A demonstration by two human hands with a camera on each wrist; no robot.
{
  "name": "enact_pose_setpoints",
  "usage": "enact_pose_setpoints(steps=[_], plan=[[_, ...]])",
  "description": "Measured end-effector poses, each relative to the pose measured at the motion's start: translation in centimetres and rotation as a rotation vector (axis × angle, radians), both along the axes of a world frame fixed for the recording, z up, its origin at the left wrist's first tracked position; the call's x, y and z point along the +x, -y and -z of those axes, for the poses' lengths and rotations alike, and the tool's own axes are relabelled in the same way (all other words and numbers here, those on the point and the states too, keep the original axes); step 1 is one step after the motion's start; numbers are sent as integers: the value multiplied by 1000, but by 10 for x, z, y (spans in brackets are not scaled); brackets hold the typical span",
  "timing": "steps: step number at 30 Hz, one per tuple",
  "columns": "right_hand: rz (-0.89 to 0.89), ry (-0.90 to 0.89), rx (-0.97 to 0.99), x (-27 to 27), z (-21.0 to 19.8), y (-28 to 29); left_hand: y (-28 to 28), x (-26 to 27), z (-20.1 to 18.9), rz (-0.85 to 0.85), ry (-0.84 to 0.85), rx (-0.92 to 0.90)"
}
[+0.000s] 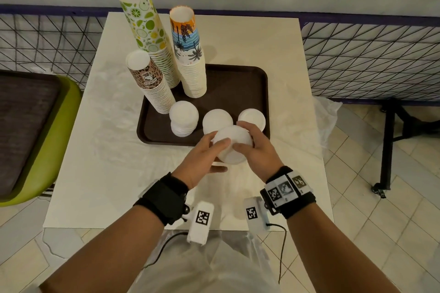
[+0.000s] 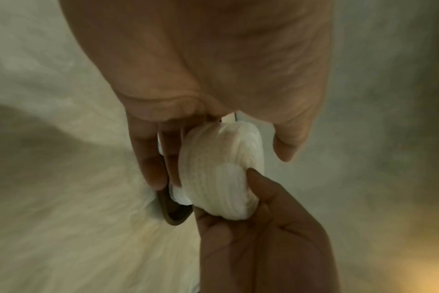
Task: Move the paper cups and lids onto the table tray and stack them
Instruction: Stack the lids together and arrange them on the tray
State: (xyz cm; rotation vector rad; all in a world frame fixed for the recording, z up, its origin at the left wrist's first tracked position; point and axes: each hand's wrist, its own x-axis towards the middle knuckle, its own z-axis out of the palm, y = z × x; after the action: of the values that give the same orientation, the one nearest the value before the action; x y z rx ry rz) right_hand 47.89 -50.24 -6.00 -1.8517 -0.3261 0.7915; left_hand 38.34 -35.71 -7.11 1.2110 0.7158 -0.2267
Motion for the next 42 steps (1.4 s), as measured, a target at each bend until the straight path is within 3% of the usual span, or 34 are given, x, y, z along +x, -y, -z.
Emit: enact_pose_setpoints(steps=[2, 5, 11, 16, 25, 32, 42], plan=[[-18, -17, 8, 1, -1, -10, -3, 4, 1, -59, -13, -67], [-64, 41, -48, 2, 1, -19, -11, 7, 3, -139, -30, 10], [-403, 632, -248, -5, -2, -29, -27, 4, 7, -167, -10, 146], [-521, 772, -494, -7, 3, -54, -27, 7, 0, -51, 5, 257], [-530, 693, -503, -1, 4, -72, -40, 7, -3, -8, -8, 283], [-479, 644, -496, 19, -5, -77, -39, 3, -3, -243, -11, -10], [-587, 701, -705, 47, 7, -105, -26, 14, 32, -317, -164, 92]])
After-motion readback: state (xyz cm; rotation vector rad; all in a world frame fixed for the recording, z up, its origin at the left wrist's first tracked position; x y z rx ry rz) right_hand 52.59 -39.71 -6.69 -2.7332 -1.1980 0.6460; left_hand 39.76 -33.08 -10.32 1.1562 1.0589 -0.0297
